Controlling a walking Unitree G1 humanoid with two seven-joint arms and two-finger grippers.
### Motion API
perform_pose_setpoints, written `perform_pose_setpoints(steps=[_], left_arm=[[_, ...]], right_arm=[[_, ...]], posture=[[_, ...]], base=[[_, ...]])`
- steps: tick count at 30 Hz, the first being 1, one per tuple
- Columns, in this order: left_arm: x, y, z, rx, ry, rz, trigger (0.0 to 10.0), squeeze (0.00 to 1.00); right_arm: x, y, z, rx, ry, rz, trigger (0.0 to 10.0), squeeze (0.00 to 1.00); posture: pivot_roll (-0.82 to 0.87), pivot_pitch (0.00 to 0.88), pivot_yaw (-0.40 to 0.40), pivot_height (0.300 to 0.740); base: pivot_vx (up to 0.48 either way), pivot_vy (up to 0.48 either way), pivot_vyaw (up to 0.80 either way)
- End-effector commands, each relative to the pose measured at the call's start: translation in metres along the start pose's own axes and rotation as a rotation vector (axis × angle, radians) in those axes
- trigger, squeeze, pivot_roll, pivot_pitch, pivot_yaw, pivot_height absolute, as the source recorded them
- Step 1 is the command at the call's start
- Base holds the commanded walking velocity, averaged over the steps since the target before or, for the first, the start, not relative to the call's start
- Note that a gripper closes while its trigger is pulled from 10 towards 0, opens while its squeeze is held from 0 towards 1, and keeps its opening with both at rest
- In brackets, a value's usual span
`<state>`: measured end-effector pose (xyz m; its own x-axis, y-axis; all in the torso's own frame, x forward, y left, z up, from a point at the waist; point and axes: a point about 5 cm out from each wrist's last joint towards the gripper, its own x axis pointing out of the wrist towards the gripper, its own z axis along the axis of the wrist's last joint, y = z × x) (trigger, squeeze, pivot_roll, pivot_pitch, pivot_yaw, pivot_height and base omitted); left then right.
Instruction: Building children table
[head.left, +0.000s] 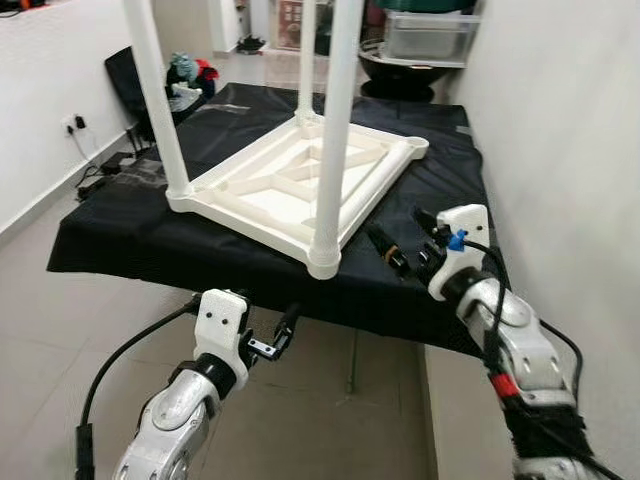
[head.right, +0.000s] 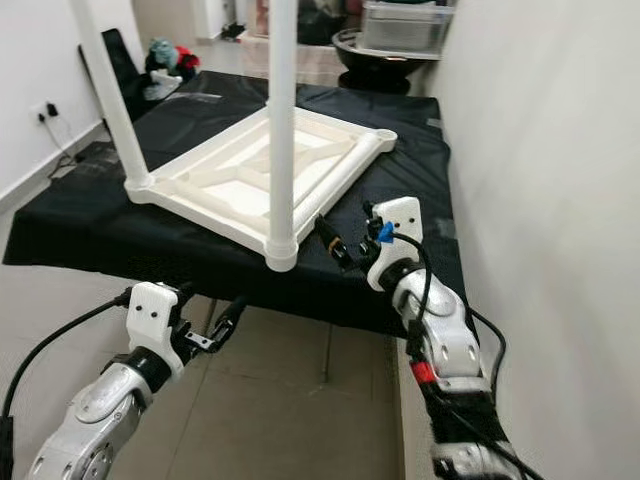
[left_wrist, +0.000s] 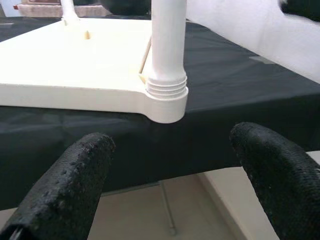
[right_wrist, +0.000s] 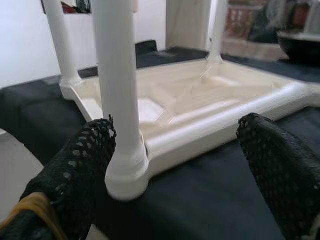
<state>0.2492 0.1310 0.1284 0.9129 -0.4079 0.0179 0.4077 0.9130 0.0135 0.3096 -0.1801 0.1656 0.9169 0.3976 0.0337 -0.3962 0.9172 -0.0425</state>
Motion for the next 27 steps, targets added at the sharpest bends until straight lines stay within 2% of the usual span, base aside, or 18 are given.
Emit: perform_pose_setpoints(steps=[1,4,8,9,12,15,27], left_arm=[[-0.001,0.009,-0.002,0.032,0.015,0.033,10.0,0.0],[-0.003,0.019,-0.008,0.011,0.049,0.085,10.0,0.0],[-0.005,0.02,-0.012,-0.006,0.063,0.099,10.0,0.0],[-0.006,0.019,-0.016,-0.007,0.073,0.101,10.0,0.0],[-0.006,0.018,-0.018,-0.003,0.079,0.1,10.0,0.0],[-0.006,0.018,-0.019,-0.003,0.082,0.099,10.0,0.0],[0.005,0.021,-0.018,0.014,0.07,0.093,10.0,0.0]], right_arm=[[-0.005,0.001,-0.011,0.011,0.047,-0.031,10.0,0.0],[-0.023,0.005,-0.042,0.022,0.157,-0.172,10.0,0.0],[-0.03,0.015,-0.052,0.046,0.19,-0.198,10.0,0.0],[-0.032,0.023,-0.056,0.072,0.204,-0.18,10.0,0.0],[-0.032,0.028,-0.057,0.074,0.211,-0.15,10.0,0.0],[-0.031,0.03,-0.057,0.08,0.212,-0.145,10.0,0.0],[-0.022,0.023,-0.058,0.03,0.225,-0.249,10.0,0.0]], posture=[[-0.06,0.0,-0.044,0.74],[-0.07,0.0,-0.037,0.74],[-0.08,0.0,-0.036,0.74],[-0.08,0.0,-0.036,0.74],[-0.08,0.0,-0.038,0.74],[-0.08,0.0,-0.042,0.74],[-0.09,0.0,-0.028,0.74]], base=[[0.0,0.0,0.0],[0.0,0.32,0.0],[0.0,0.48,0.0],[0.0,0.48,0.0],[0.0,0.48,0.0],[0.0,0.48,-0.8],[0.0,0.48,-0.8]])
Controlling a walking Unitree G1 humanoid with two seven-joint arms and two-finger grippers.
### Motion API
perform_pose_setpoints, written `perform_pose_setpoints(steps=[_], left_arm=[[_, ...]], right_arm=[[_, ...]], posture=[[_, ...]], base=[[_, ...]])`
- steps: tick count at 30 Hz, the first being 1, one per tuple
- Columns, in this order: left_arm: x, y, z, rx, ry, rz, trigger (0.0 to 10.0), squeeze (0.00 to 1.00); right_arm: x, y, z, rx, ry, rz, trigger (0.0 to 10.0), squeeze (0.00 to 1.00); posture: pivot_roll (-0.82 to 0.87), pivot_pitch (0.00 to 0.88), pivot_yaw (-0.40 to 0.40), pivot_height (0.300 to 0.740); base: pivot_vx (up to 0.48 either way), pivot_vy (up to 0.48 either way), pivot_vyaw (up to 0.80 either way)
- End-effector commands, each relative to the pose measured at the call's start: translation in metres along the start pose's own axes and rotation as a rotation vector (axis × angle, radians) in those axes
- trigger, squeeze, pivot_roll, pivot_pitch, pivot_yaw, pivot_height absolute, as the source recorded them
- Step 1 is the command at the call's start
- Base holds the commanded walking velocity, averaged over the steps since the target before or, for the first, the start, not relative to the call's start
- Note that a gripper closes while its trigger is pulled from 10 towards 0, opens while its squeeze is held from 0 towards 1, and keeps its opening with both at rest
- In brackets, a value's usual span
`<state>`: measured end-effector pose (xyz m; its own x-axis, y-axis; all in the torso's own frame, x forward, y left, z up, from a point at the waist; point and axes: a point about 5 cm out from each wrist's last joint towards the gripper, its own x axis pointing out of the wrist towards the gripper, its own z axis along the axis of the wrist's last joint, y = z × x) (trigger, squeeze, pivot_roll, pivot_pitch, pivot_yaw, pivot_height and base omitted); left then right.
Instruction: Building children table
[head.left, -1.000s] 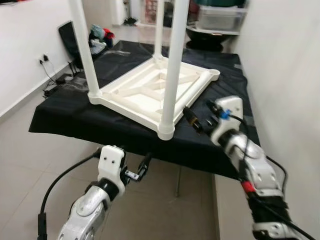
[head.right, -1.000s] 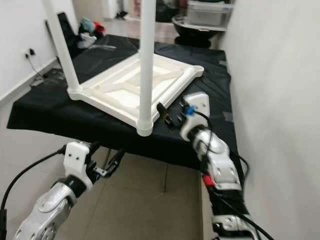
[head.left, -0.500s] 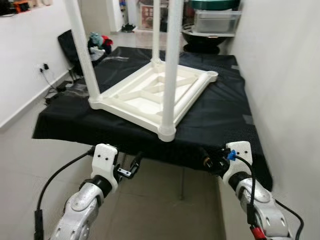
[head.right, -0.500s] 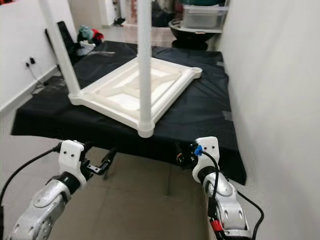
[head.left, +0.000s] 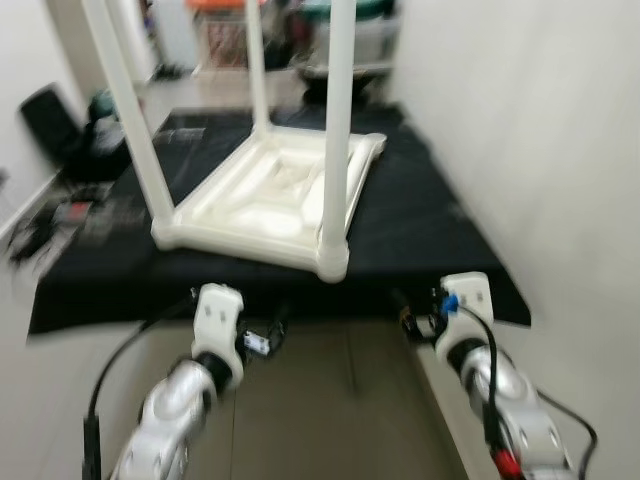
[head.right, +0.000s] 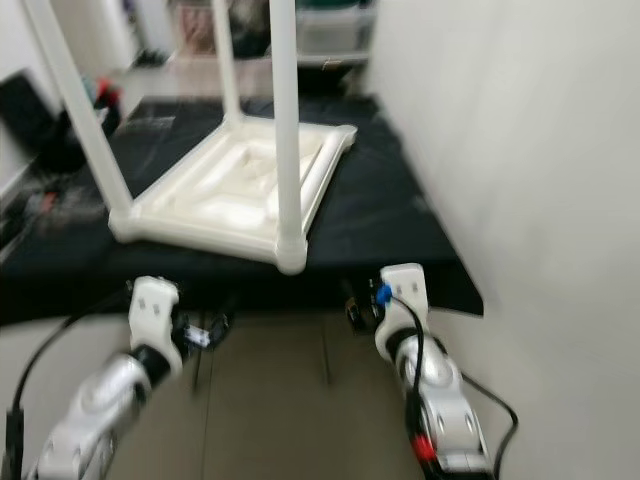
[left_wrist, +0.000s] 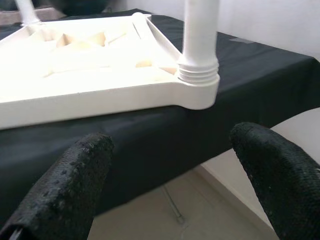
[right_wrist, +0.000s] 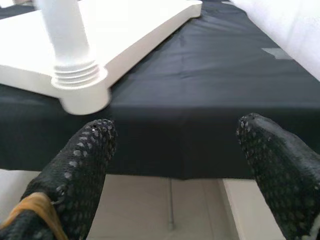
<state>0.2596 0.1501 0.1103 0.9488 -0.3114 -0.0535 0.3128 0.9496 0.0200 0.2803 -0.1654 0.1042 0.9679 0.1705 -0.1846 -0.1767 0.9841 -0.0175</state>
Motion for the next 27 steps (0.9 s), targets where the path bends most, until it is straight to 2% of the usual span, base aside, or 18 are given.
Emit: perform_pose_setpoints(steps=[1,8,21,27], left_arm=[[0.006,0.0,0.001,0.01,-0.006,-0.009,10.0,0.0],[0.013,-0.002,0.003,0.012,-0.018,-0.025,10.0,0.0],[0.016,-0.003,0.003,0.004,-0.036,-0.022,10.0,0.0],[0.014,-0.005,0.003,0.016,-0.046,-0.028,10.0,0.0]], right_arm=[[0.003,-0.004,0.003,-0.008,-0.005,-0.022,10.0,0.0],[0.009,0.001,0.006,-0.009,-0.025,0.002,10.0,0.0],[0.014,0.01,0.005,0.005,-0.031,0.012,10.0,0.0],[0.018,0.008,0.011,0.025,-0.052,0.005,10.0,0.0]], posture=[[-0.1,0.0,-0.026,0.74],[-0.1,0.0,-0.02,0.74],[-0.1,0.0,-0.012,0.74],[-0.1,0.0,0.01,0.74]], base=[[0.0,0.48,-0.8],[0.0,0.48,-0.8],[0.0,0.48,0.0],[0.0,0.154,-0.18]])
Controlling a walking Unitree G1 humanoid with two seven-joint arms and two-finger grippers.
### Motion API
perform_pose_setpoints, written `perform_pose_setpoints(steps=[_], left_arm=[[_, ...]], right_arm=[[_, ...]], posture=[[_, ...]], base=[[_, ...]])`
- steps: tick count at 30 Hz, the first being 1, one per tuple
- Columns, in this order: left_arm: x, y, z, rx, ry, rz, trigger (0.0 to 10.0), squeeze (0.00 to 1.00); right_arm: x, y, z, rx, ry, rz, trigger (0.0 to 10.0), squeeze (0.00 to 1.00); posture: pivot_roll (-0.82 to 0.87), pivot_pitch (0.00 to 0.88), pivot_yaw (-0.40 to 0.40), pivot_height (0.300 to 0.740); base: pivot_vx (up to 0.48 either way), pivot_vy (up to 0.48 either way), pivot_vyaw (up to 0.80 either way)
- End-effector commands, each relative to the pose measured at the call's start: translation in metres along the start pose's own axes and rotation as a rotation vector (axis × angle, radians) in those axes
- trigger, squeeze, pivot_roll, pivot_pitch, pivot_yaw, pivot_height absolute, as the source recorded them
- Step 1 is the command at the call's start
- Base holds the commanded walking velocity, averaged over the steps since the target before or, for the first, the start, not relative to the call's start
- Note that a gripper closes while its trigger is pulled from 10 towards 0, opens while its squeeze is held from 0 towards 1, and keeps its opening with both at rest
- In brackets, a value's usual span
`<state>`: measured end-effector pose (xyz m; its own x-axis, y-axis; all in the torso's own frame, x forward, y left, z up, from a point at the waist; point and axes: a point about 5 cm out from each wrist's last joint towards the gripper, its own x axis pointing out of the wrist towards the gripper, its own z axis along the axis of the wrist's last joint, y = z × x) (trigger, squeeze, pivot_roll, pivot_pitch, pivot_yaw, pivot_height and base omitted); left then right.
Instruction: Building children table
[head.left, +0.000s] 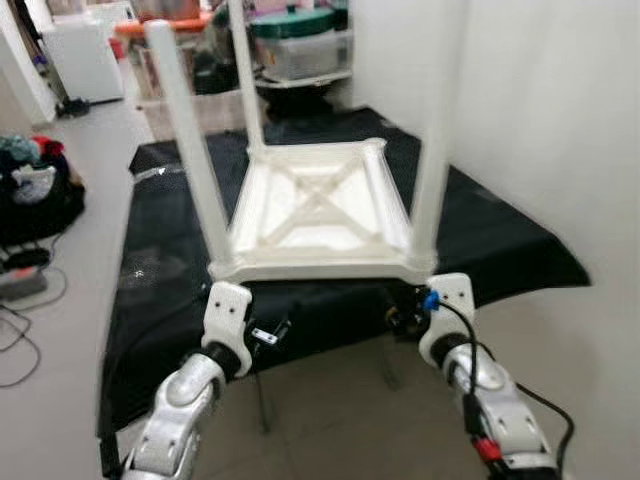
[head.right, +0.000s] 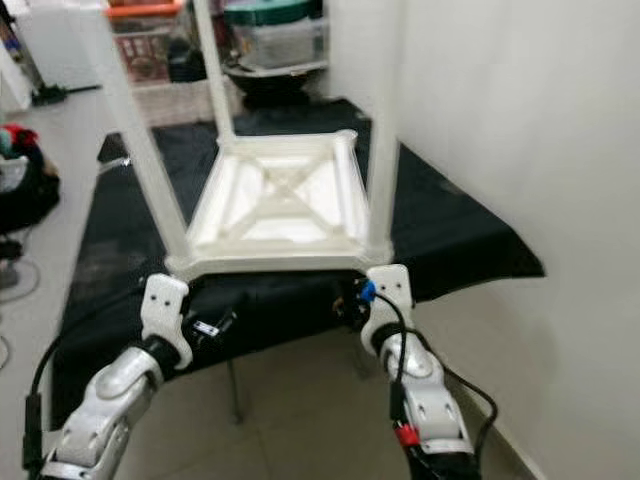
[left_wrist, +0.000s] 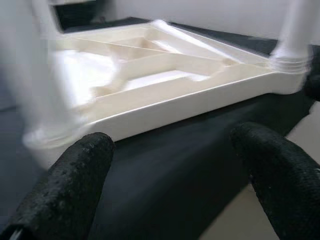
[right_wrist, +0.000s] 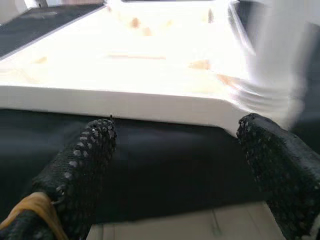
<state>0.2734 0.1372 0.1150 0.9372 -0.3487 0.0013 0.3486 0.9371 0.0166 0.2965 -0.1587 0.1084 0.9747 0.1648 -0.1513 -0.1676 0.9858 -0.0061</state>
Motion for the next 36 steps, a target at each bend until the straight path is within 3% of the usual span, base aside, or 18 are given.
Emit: perform_pose_setpoints(steps=[1,10,13,17,19,20,22,24,26,30,36], left_arm=[[-0.003,0.003,-0.002,0.018,0.01,0.009,10.0,0.0],[-0.004,0.004,0.004,0.063,-0.009,0.035,10.0,0.0],[-0.008,0.012,0.011,0.045,-0.025,0.093,10.0,0.0],[-0.018,0.02,0.014,0.016,-0.024,0.13,10.0,0.0],[-0.018,0.02,0.014,0.016,-0.024,0.13,10.0,0.0],[-0.016,0.029,0.019,0.006,-0.037,0.169,10.0,0.0],[-0.015,0.033,0.02,0.001,-0.042,0.182,10.0,0.0],[-0.013,0.037,0.02,0.0,-0.046,0.208,10.0,0.0],[-0.015,0.023,0.012,0.039,-0.014,0.15,10.0,0.0],[-0.016,0.02,0.011,0.038,-0.024,0.169,10.0,0.0],[-0.016,0.02,0.011,0.038,-0.024,0.169,10.0,0.0]], right_arm=[[0.002,0.004,0.003,0.012,-0.019,0.012,10.0,0.0],[0.009,0.007,0.011,0.038,-0.04,0.024,10.0,0.0],[0.013,-0.001,0.022,0.036,-0.073,0.003,10.0,0.0],[0.009,0.002,0.026,0.008,-0.078,0.038,10.0,0.0],[0.009,0.002,0.026,0.008,-0.078,0.038,10.0,0.0],[0.011,0.004,0.028,0.028,-0.081,0.049,10.0,0.0],[0.012,0.004,0.028,0.039,-0.082,0.051,10.0,0.0],[0.015,0.012,0.03,-0.011,-0.096,0.069,10.0,0.0],[0.012,0.022,0.029,-0.033,-0.099,0.111,10.0,0.0],[0.01,0.024,0.021,-0.08,-0.08,0.125,10.0,0.0],[0.01,0.024,0.021,-0.08,-0.08,0.125,10.0,0.0]], posture=[[-0.1,0.0,0.01,0.74],[-0.09,0.0,0.008,0.74],[-0.08,0.0,-0.003,0.74],[-0.08,0.0,-0.015,0.74],[-0.08,0.0,-0.015,0.74],[-0.07,0.0,-0.026,0.74],[-0.06,0.0,-0.027,0.74],[-0.07,0.0,-0.024,0.74],[-0.07,0.0,-0.019,0.74],[-0.08,0.0,-0.013,0.74],[-0.08,0.0,-0.013,0.74]], base=[[0.0,0.0,-0.54],[0.0,0.0,-0.8],[0.0,0.0,-0.8],[0.0,0.0,-0.2],[0.0,0.0,0.0],[0.0,0.0,0.0],[0.0,0.0,0.0],[0.0,0.0,0.0],[0.0,0.0,0.0],[0.0,0.0,0.0],[0.0,0.0,0.0]])
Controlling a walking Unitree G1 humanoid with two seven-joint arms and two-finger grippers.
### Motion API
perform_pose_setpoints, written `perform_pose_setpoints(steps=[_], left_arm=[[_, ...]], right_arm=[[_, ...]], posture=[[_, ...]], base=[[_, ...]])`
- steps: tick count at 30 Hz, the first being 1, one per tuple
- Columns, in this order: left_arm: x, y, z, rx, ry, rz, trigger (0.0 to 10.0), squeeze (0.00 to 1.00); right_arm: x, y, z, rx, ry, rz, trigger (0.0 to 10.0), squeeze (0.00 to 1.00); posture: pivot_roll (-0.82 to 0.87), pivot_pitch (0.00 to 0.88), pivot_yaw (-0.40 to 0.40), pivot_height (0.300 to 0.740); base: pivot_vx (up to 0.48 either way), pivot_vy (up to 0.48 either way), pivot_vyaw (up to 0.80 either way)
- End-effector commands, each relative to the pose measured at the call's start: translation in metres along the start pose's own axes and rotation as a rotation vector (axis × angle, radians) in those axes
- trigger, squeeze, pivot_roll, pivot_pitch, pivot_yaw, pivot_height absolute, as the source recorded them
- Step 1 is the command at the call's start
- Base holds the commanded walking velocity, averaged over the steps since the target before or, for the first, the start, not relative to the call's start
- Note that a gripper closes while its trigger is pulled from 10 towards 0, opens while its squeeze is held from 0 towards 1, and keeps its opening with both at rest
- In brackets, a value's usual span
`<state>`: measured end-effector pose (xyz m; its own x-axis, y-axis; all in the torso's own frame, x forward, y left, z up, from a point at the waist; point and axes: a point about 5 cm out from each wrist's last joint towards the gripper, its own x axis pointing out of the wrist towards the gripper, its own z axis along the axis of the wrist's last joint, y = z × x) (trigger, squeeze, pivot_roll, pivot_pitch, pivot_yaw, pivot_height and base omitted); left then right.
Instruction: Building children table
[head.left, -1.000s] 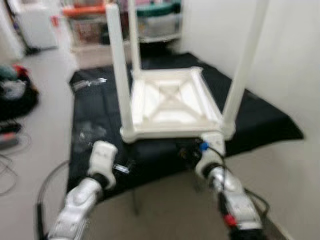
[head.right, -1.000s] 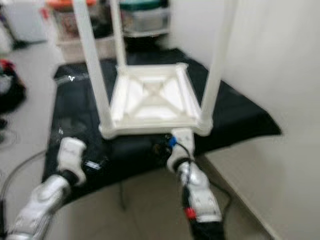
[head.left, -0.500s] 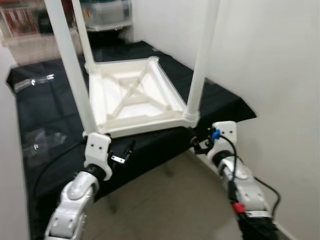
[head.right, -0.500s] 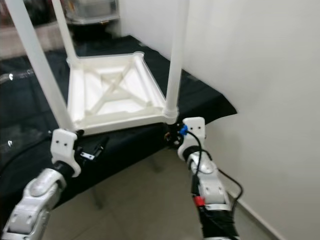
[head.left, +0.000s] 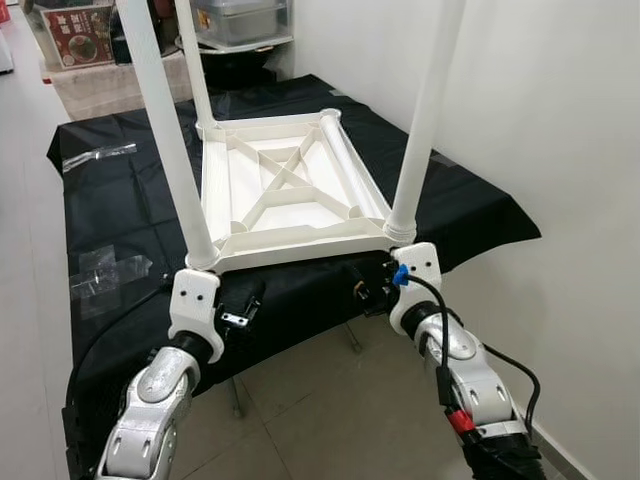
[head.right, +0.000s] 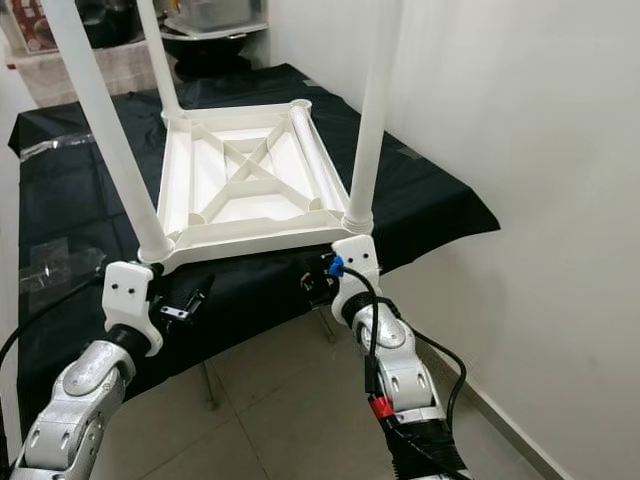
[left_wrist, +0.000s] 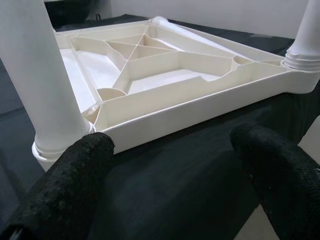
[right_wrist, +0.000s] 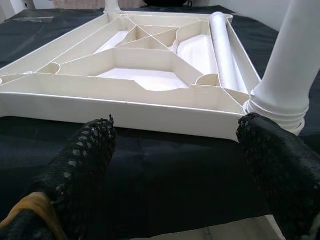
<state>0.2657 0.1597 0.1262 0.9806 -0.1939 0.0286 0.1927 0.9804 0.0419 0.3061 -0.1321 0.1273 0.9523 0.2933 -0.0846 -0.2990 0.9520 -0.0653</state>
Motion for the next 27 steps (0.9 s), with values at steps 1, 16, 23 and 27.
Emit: perform_pose_setpoints(steps=[1,16,23,27], left_arm=[[-0.001,0.001,0.0,0.01,-0.002,0.007,10.0,0.0],[0.002,-0.007,0.011,0.056,-0.02,-0.088,10.0,0.0],[0.003,-0.009,0.013,0.081,-0.029,-0.092,10.0,0.0],[0.003,-0.009,0.013,0.082,-0.021,-0.085,10.0,0.0]], right_arm=[[-0.001,-0.001,0.0,-0.006,-0.007,-0.003,10.0,0.0],[-0.001,-0.012,0.009,0.099,-0.038,-0.031,10.0,0.0],[-0.001,-0.007,0.016,0.124,-0.077,0.091,10.0,0.0],[-0.004,-0.004,0.022,0.089,-0.09,0.221,10.0,0.0]], posture=[[-0.08,0.0,-0.013,0.74],[-0.08,0.0,-0.012,0.74],[-0.08,0.0,-0.014,0.74],[-0.08,0.0,-0.019,0.74]], base=[[0.0,0.0,0.0],[0.345,0.0,-0.47],[0.227,0.0,0.0],[0.0,0.0,0.0]])
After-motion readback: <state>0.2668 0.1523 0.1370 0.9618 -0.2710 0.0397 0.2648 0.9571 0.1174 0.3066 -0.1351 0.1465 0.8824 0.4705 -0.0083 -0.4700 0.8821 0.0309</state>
